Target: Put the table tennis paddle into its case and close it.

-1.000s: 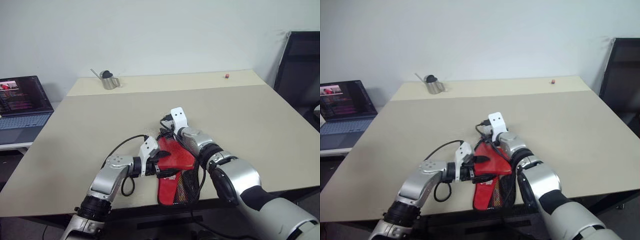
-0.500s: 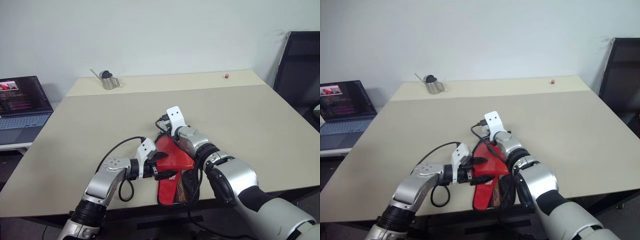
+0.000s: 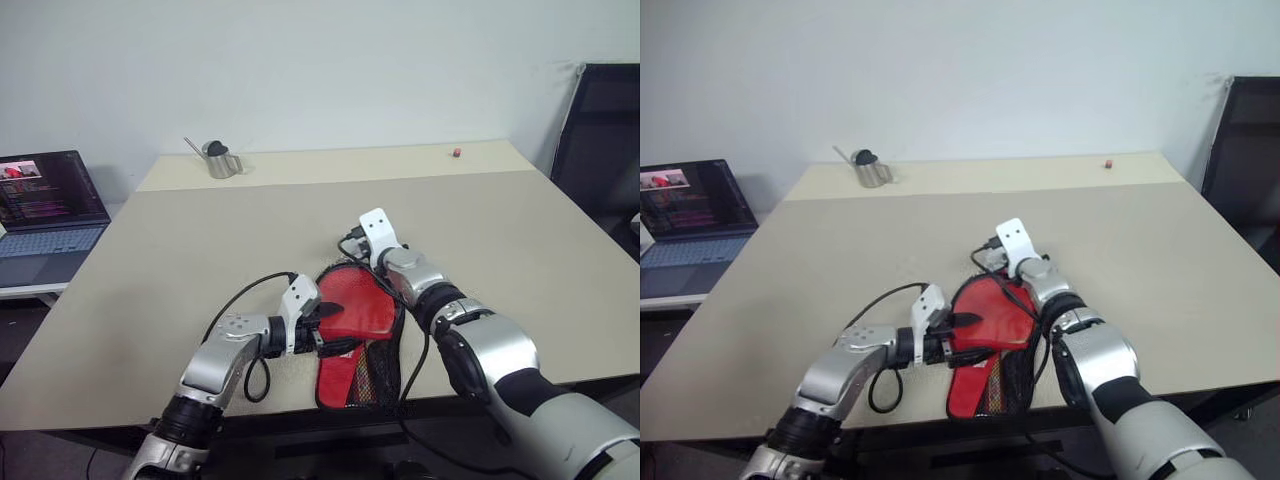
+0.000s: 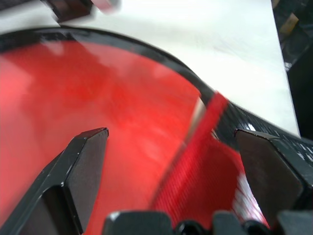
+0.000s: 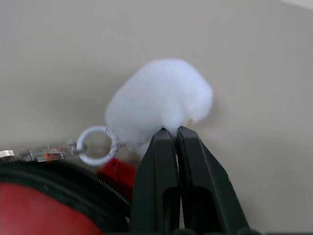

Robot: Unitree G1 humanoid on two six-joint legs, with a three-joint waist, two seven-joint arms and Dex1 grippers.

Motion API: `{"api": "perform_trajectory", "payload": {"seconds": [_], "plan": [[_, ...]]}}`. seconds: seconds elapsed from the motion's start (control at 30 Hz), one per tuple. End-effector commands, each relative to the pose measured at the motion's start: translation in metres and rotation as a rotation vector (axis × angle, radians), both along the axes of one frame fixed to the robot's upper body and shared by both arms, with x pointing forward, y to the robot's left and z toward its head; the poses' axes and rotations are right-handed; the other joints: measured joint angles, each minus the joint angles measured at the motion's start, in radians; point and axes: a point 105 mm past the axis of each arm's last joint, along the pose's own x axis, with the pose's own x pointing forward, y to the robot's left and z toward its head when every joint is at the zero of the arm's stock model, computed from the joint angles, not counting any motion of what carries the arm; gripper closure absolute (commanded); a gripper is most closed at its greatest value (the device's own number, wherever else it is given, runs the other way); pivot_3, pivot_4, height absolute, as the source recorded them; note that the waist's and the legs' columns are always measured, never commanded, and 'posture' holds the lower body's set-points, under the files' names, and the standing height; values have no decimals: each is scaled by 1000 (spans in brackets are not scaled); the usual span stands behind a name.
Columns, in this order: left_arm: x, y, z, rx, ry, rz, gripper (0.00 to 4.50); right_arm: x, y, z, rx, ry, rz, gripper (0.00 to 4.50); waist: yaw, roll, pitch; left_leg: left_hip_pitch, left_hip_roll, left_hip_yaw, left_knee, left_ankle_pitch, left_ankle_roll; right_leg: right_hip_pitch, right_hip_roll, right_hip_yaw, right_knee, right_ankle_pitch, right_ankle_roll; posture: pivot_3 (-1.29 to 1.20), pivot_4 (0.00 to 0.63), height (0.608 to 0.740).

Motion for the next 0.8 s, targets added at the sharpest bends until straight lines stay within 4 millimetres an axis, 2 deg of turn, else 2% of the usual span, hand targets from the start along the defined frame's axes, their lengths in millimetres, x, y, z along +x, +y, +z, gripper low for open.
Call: {"api": "perform_trajectory", "payload": {"seconds": [0.03, 0.37, 0.57, 0.67, 0.8], "plan": [[9, -9, 7, 1, -52, -12, 0, 5, -4, 15, 6, -62, 0, 4468, 0, 0, 0, 0, 0, 0, 0, 0, 0, 0, 0, 0, 0, 0, 0, 0, 150, 740], [22, -14, 1, 0, -58, 16, 0, 3, -5, 12, -2, -55, 20, 4468, 0, 0, 0, 0, 0, 0, 0, 0, 0, 0, 0, 0, 0, 0, 0, 0, 150, 740], [17, -7, -27, 92, 6, -42, 0, 4, -6, 17, 5, -61, 24, 4468, 0, 1, -1, 2, 0, 0, 0, 0, 0, 1, 0, 1, 0, 0, 0, 0, 150, 740], [18, -1, -37, 139, 14, -40, 0, 6, -13, 19, 11, -65, 11, 4468, 0, 1, -2, 3, 0, 0, 0, 0, 0, 2, 0, 1, 0, 0, 0, 0, 150, 740], [20, 2, -42, 151, 24, -35, 0, 11, -35, 25, 6, -79, -32, 4468, 2, 1, -2, 8, 0, 0, 0, -2, 3, 9, 0, 0, -1, 0, 1, 0, 150, 740]]}}
